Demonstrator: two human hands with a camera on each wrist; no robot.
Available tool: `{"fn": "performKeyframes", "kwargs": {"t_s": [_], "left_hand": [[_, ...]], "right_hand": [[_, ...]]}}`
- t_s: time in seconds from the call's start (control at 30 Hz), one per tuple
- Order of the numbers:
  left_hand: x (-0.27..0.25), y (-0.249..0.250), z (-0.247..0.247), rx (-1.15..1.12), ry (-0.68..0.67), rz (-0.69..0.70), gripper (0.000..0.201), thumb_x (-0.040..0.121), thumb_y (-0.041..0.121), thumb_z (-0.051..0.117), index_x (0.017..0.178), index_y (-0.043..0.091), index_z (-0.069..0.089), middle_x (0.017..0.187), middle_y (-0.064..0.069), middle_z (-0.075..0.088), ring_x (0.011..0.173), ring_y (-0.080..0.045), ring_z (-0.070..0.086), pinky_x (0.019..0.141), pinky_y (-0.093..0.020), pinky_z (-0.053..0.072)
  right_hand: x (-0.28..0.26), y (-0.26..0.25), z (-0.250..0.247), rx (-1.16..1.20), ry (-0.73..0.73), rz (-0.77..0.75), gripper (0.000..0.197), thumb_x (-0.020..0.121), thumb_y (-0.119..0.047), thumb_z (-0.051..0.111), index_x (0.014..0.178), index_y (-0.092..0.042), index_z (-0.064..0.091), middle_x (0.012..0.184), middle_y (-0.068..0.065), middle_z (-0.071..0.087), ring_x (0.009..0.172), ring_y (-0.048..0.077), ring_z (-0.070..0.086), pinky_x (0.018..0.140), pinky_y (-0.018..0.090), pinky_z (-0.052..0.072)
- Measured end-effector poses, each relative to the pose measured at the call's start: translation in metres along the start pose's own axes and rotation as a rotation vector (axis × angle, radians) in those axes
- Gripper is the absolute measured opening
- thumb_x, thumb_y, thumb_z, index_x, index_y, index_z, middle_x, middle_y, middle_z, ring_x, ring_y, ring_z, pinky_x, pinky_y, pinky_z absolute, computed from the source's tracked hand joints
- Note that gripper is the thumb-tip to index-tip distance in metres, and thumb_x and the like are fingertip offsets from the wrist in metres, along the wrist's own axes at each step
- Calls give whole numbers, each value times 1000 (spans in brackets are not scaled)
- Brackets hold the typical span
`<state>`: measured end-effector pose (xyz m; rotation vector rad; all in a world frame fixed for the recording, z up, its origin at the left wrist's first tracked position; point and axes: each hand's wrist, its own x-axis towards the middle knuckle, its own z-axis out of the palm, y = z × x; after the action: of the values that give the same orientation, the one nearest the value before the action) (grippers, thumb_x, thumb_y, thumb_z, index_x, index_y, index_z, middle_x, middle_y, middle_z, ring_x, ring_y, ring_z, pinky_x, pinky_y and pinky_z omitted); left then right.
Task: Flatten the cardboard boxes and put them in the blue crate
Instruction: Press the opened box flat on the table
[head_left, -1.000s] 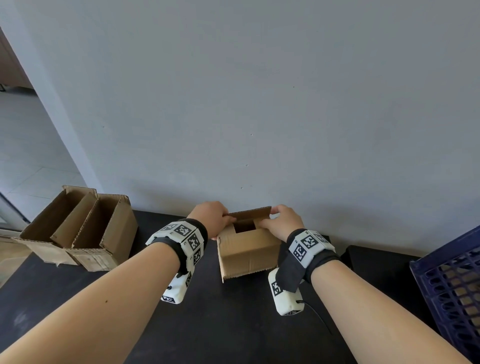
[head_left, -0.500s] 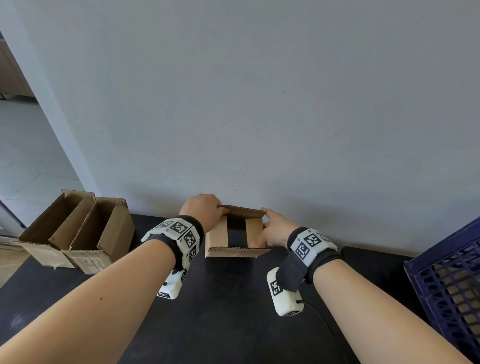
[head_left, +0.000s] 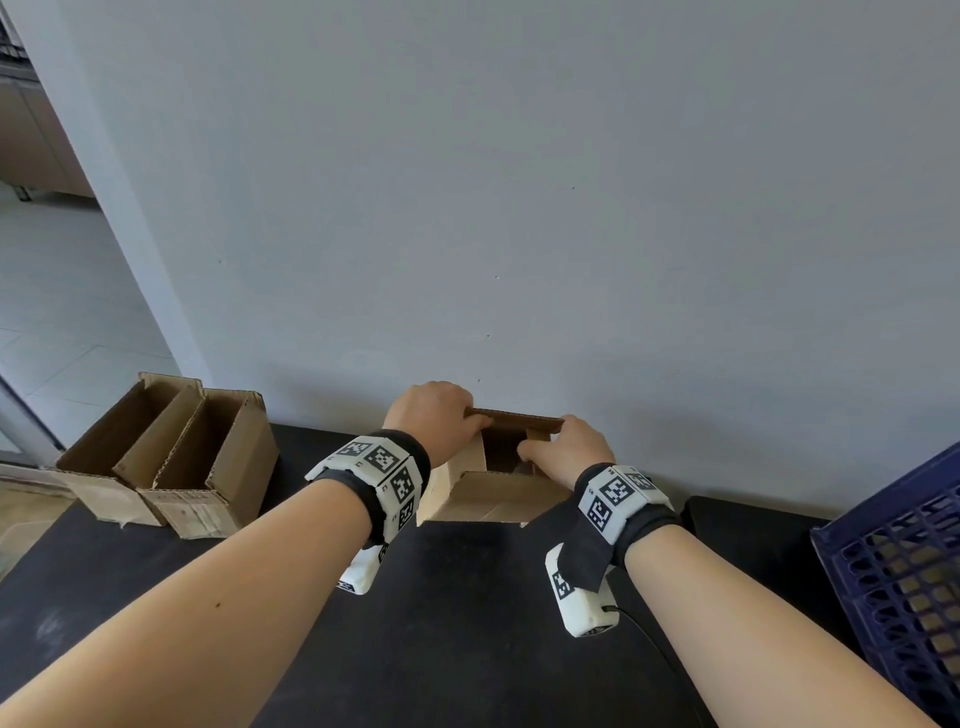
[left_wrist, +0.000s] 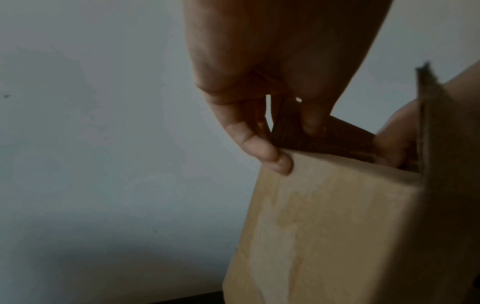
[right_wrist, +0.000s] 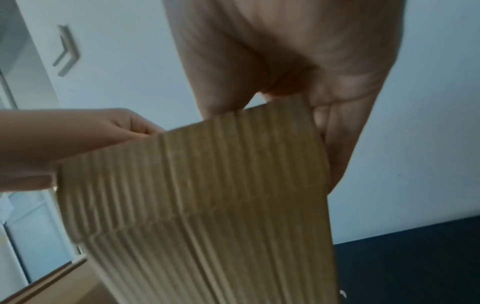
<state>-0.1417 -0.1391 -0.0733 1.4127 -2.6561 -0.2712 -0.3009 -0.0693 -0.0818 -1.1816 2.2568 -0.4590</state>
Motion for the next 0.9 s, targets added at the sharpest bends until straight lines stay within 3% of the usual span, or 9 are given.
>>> {"fn": "performKeyframes", "kwargs": {"t_s": [0.1, 0.17, 0.23, 0.3, 0.4, 0.57, 0.7, 0.83, 0.9], "left_hand": [[0, -2, 0, -32, 7, -80, 43, 87, 56, 51, 90, 14, 61, 93, -2, 60, 86, -20, 57, 72, -30, 47], [-1, -2, -1, -46, 5, -132, 49, 79, 63, 58, 91, 16, 58, 93, -1, 57, 85, -19, 56, 68, -28, 46], [-2, -1, -2, -52, -2, -171, 54, 73, 66, 62, 96, 17, 55, 93, 1, 54, 85, -19, 56, 68, -29, 47], [-3, 0, -2, -75, -22, -203, 52, 72, 60, 66, 99, 17, 54, 96, 1, 53, 88, -20, 56, 72, -31, 50], [-3, -1, 0, -147, -76, -226, 43, 73, 43, 67, 106, 18, 56, 104, -1, 55, 89, -21, 54, 74, -29, 47], [-3, 0, 7, -304, -207, -208, 48, 78, 23, 64, 125, 24, 55, 123, -3, 52, 106, -22, 56, 79, -26, 44], [-8, 1, 20, -321, -446, -187, 67, 78, 13, 64, 139, 24, 40, 137, -8, 45, 116, -27, 52, 90, -32, 48], [-14, 2, 27, -286, -541, -170, 69, 81, 5, 60, 144, 20, 35, 138, -10, 46, 113, -26, 55, 82, -27, 46], [-14, 1, 30, -259, -581, -159, 73, 79, 2, 58, 145, 20, 33, 137, -9, 46, 111, -25, 55, 84, -28, 47]], "right_hand": [[-2, -3, -2, 71, 43, -15, 21, 82, -30, 57, 94, -14, 59, 87, 4, 63, 82, 23, 57, 60, 24, 37], [-5, -6, -4, 101, 61, -38, 24, 87, -26, 52, 106, -16, 60, 94, 3, 62, 89, 23, 55, 70, 24, 38], [-8, -8, -6, 112, 69, -59, 34, 90, -22, 49, 122, -16, 57, 111, 4, 62, 102, 23, 55, 80, 23, 39], [-9, -7, -7, 119, 67, -74, 40, 90, -19, 48, 129, -17, 56, 126, 3, 59, 115, 23, 54, 89, 25, 40], [-8, -3, -8, 126, 52, -90, 45, 87, -12, 49, 131, -17, 56, 134, 3, 56, 124, 23, 50, 100, 27, 38], [-9, 8, -12, 80, 41, -119, 46, 86, -2, 49, 130, -14, 57, 132, 4, 58, 123, 23, 51, 94, 21, 37], [-10, 19, -6, 4, -60, -118, 52, 82, 1, 52, 131, -14, 57, 133, 3, 58, 125, 20, 51, 99, 21, 36], [-8, 27, 8, -67, -100, -145, 56, 77, 4, 52, 129, -17, 59, 132, 1, 59, 122, 19, 54, 105, 27, 40], [-7, 31, 16, -96, -133, -145, 56, 78, 5, 52, 128, -20, 60, 132, 0, 59, 121, 19, 54, 105, 28, 41]]}}
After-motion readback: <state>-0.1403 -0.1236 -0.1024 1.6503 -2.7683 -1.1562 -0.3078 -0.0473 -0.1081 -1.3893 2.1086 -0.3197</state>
